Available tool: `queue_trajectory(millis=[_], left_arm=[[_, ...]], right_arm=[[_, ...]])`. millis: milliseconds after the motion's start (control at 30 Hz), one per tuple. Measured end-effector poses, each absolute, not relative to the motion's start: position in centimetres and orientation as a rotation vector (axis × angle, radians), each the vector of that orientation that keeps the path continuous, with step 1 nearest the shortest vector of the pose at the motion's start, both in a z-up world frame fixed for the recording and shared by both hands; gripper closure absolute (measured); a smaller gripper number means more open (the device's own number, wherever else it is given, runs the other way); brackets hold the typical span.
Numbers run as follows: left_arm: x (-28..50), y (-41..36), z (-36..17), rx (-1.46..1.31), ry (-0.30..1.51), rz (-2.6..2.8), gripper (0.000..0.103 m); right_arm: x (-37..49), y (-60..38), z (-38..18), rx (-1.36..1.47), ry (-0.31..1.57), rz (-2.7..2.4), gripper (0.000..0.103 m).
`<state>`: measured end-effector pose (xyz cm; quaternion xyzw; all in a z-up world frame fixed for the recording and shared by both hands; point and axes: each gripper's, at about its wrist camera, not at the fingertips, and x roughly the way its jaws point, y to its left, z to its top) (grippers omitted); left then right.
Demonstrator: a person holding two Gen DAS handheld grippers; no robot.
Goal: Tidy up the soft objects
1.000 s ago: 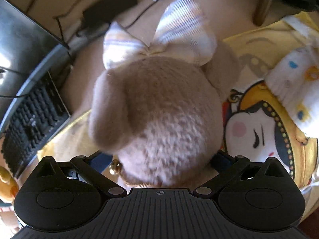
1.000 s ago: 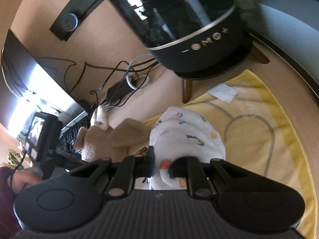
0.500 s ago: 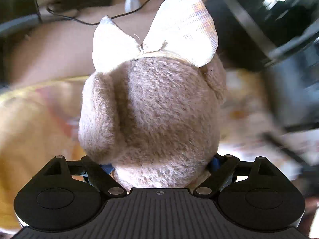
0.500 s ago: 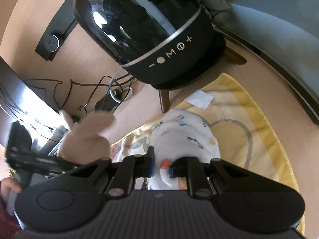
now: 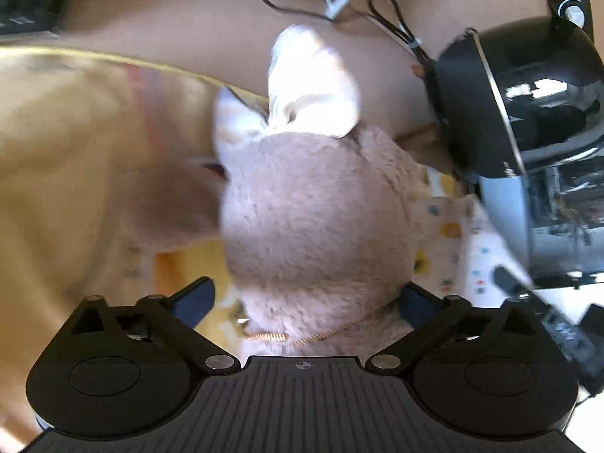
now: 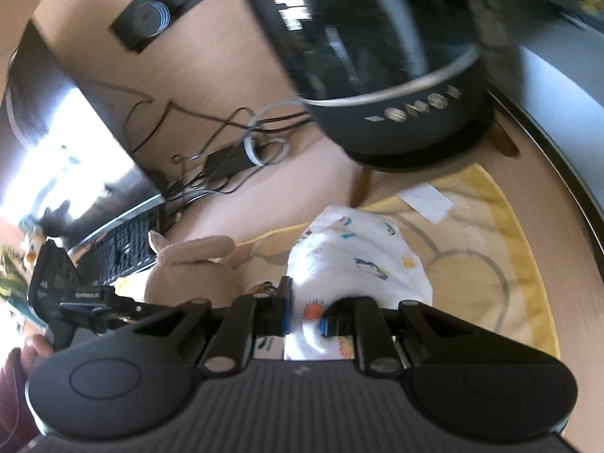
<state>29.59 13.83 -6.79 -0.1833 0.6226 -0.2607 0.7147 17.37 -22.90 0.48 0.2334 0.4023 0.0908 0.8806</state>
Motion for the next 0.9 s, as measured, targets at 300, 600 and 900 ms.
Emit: queue_trajectory(millis=[300, 600, 900], left_arm=[[25.8, 15.3, -1.7, -0.18, 1.227, -0.308, 0.0], [22.9, 12.8, -1.0, -0.103, 1.172, -0.217, 0.0], [22.6, 14.9, -1.5, -0.192, 1.164, -0.183, 0.0]], right_arm=[[18.7, -17.4, 4.0, 0.397, 0.774, 0.368, 0.088], [21.5, -10.1, 4.6, 0.411, 0.786, 0.61, 0.088], [22.2, -10.2, -1.9, 0.3, 0.928, 0.397, 0.089]])
